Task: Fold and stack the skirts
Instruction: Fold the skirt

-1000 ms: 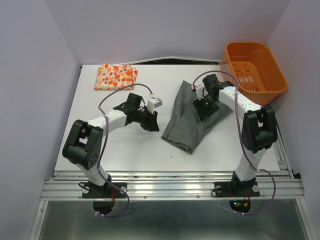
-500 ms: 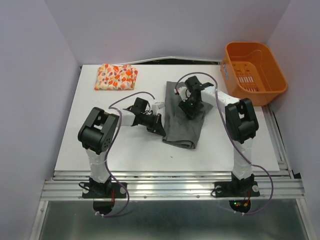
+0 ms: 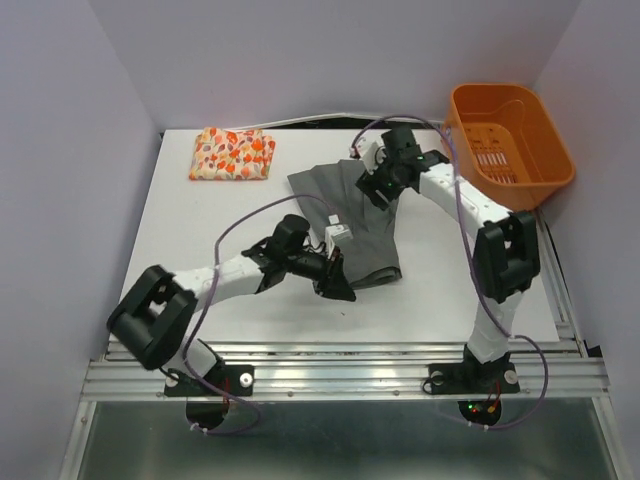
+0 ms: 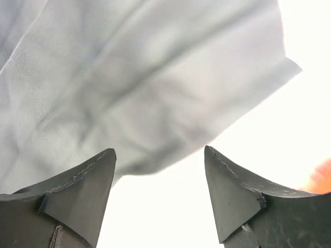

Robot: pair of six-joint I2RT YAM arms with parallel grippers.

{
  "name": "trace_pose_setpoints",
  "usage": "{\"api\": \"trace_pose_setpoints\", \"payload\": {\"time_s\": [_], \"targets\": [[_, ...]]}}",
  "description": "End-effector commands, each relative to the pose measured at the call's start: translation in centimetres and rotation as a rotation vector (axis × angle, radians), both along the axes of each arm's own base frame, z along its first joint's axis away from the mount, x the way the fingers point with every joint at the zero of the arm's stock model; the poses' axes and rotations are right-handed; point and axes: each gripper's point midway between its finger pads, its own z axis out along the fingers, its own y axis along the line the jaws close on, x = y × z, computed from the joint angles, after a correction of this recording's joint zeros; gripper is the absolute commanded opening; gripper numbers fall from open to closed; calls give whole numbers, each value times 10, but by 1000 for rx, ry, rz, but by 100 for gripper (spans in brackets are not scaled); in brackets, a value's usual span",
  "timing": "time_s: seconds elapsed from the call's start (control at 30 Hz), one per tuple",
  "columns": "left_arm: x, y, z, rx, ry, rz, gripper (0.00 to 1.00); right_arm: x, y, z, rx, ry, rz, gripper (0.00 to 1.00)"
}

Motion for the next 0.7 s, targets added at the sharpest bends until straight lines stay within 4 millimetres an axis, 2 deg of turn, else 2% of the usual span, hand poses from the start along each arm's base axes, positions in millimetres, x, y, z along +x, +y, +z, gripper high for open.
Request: {"api": "trace_pose_setpoints", "payload": {"time_s": [0.0,0.03,0.07,0.13,0.17,0.2,0.23,0.27,0.3,0.33,0.37,0.4,0.47,0.5,0.53,0.57,0.6,0.67], "targets": [[18,12,67,-130,-348,57,32,-13,-16,82,125,-114,-37,72],[26,17,67,-98,-365,84,32,-27,-11,77,163,-58,-32,72],[48,31,59,-28,-352,150,30,-37,-9,74,204,-3,-80,71],[73,49,55,7,-332,227,27,-57,-10,54,217,91,-113,68],[102,71,54,31,-328,332,25,-64,-11,46,227,128,-142,68],[118,78,52,39,-323,380,23,-70,-12,38,225,151,-153,67],[133,84,58,40,-338,417,22,-74,-14,29,217,167,-155,66],[147,91,57,67,-361,450,22,-87,-14,14,222,223,-159,66],[163,98,51,90,-348,485,21,-93,-14,7,227,244,-167,65],[180,100,60,100,-431,488,22,-98,-10,3,249,265,-160,65],[187,102,55,134,-429,491,22,-105,-8,-3,263,295,-162,65],[204,101,56,146,-444,496,22,-118,-10,-18,263,349,-183,64],[220,100,54,175,-479,480,22,-129,-6,-33,267,387,-175,64],[230,98,45,187,-476,478,22,-131,-8,-40,261,396,-181,64],[238,95,50,177,-497,472,25,-138,-11,-56,241,424,-190,64],[246,93,35,201,-474,469,25,-134,-14,-64,224,410,-194,64],[254,90,36,193,-473,475,25,-134,-17,-77,196,428,-197,63],[263,86,26,198,-447,478,24,-131,-23,-91,151,425,-196,63]]}}
